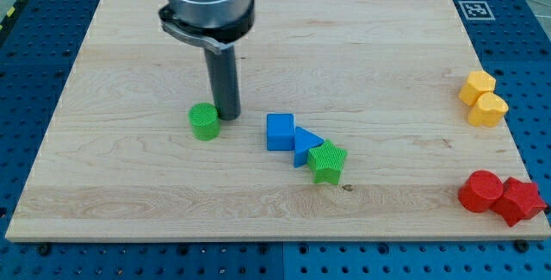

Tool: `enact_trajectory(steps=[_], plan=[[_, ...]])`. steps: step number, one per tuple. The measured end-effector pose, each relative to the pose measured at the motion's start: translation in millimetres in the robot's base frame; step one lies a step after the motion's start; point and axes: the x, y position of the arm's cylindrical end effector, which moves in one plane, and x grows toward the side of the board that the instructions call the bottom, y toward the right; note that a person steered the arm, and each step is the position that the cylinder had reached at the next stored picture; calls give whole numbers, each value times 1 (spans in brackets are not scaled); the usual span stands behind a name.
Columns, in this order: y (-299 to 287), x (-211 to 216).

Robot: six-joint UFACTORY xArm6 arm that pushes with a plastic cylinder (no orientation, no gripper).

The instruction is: Move the arm right to the green star

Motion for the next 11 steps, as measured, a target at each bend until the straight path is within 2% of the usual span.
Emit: enact_trajectory(steps=[1,2,3,4,5,7,8,11], plan=[[4,-44],[46,-80],[99,-79],[147,-63],[183,-27],[224,14],[224,45],[189,46]])
